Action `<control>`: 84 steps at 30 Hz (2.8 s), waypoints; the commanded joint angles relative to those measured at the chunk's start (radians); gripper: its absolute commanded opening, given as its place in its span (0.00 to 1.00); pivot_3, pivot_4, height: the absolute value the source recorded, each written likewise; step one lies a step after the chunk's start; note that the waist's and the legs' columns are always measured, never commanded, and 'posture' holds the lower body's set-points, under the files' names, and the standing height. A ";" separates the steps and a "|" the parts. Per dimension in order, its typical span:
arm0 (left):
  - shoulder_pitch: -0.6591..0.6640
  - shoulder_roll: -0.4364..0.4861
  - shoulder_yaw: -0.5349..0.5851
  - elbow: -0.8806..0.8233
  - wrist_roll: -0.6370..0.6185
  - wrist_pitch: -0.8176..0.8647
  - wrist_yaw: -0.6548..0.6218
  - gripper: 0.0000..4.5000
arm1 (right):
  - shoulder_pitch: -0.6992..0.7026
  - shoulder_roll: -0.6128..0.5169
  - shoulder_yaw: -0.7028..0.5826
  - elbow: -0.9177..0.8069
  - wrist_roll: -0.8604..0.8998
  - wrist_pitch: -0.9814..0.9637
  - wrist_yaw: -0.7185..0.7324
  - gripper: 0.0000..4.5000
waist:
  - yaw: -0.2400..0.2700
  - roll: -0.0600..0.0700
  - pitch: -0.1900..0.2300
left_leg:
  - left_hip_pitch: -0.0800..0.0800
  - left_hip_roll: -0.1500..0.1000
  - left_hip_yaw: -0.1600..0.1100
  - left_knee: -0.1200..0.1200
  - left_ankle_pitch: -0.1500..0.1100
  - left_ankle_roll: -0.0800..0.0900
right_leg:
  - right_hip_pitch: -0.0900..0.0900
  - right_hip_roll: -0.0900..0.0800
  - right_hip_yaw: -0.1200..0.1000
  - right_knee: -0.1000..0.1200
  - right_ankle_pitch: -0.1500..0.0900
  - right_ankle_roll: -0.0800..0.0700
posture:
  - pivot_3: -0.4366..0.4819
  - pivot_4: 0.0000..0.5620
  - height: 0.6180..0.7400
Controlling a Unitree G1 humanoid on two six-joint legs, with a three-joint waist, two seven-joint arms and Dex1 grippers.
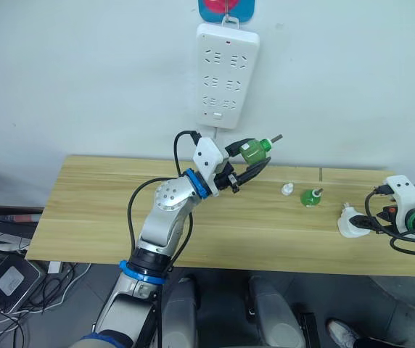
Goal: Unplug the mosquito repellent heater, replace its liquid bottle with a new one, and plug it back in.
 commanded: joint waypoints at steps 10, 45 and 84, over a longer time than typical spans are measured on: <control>0.029 0.007 -0.034 -0.109 -0.006 0.035 0.001 0.51 | -0.053 0.069 0.005 0.071 -0.171 0.025 0.085 1.00 | 0.012 0.000 0.000 | 0.000 0.000 0.000 0.000 0.000 0.000 | 0.000 0.000 0.000 0.000 0.000 0.000 | 0.52 0.60 1.00; 0.051 0.063 -0.039 -0.121 -0.051 -0.004 -0.143 0.51 | -0.033 -0.022 -0.164 0.029 -0.165 0.116 0.442 0.66 | 0.014 0.001 0.001 | 0.000 0.000 0.000 -0.001 0.000 0.000 | 0.001 0.000 -0.001 -0.003 0.000 0.000 | 0.51 0.60 1.00; -0.104 0.039 -0.040 0.000 -0.162 -0.087 -0.451 0.51 | -0.159 -0.033 -0.301 -0.099 1.334 0.383 -0.084 0.66 | 0.011 0.001 0.001 | -0.005 0.000 -0.001 0.000 -0.001 0.002 | 0.001 0.000 -0.002 -0.009 0.002 0.003 | 0.44 0.59 1.00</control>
